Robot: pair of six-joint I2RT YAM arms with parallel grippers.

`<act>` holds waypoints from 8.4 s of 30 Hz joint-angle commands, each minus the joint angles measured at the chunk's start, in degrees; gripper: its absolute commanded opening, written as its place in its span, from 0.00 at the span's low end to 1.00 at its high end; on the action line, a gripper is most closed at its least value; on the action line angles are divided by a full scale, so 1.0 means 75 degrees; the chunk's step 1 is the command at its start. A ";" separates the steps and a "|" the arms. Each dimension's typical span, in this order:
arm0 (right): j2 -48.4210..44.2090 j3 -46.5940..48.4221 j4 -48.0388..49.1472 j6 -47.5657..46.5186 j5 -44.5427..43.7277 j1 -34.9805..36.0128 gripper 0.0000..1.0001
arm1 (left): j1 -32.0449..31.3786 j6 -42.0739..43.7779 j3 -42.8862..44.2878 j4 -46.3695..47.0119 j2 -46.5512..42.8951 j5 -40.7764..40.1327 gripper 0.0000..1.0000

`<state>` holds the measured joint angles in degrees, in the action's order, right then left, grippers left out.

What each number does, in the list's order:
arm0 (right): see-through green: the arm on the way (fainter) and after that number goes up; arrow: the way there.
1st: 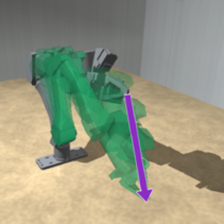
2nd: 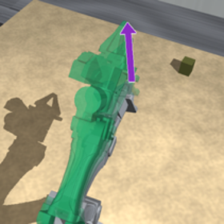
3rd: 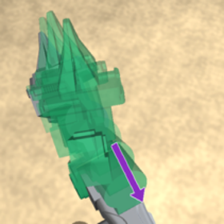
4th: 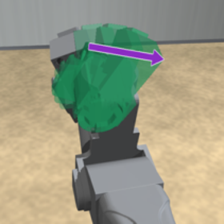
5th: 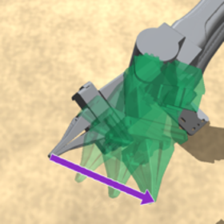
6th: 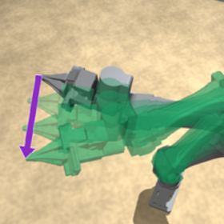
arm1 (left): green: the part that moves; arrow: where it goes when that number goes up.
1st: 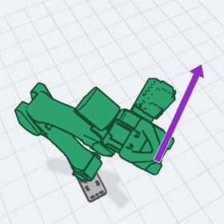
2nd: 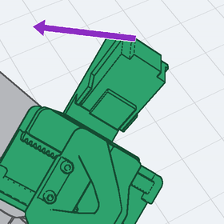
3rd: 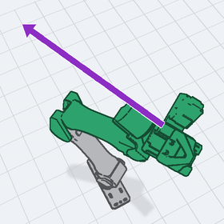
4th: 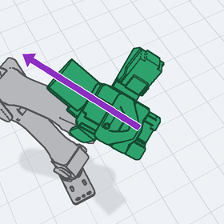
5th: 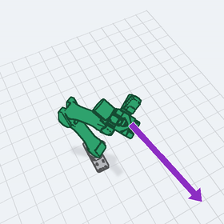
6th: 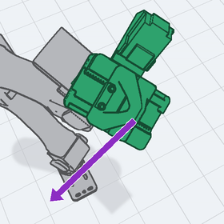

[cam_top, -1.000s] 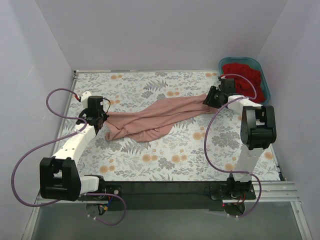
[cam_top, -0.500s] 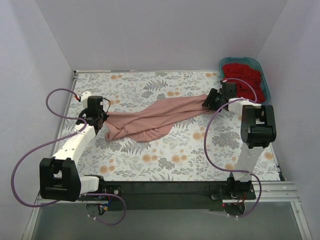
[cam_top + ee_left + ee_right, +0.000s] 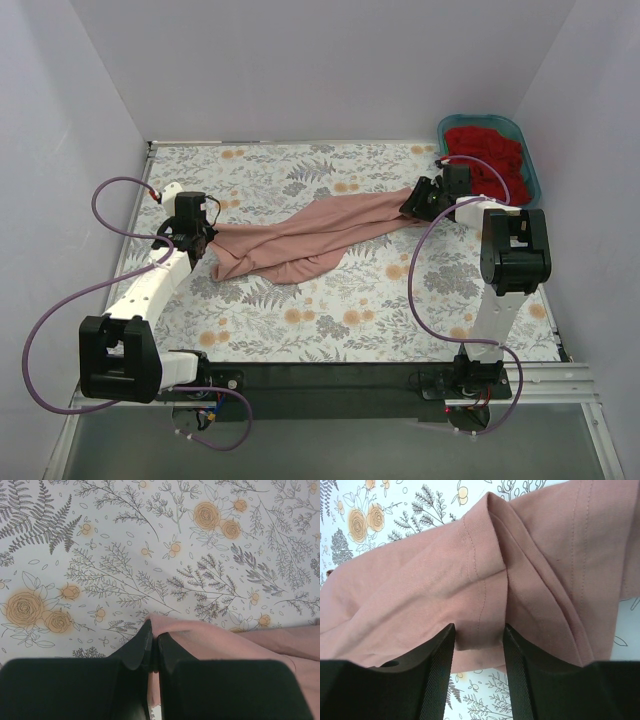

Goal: Fold and stack the t-shirts
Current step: Flatten the tshirt out, then fold the tshirt

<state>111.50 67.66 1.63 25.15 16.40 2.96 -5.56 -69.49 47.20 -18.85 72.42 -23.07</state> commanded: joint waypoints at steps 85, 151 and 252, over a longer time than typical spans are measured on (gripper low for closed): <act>-0.2405 0.0623 0.0085 -0.1947 -0.0101 -0.0747 0.01 | 0.0988 0.1309 0.4908 0.0544 0.3489 0.1659 0.00; 0.0789 0.2487 0.0017 -0.3084 -0.0371 -0.0758 0.02 | 0.1093 -0.3906 0.0165 -0.0734 0.0047 0.4939 0.00; 0.1223 0.3612 -0.1436 -0.6118 -0.1004 0.7457 0.01 | 0.0988 -0.1808 -0.1676 -0.1201 -0.0269 0.1859 0.00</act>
<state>125.82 95.53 -9.17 -20.56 6.46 58.57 2.02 -83.33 32.75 -26.09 72.34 -4.23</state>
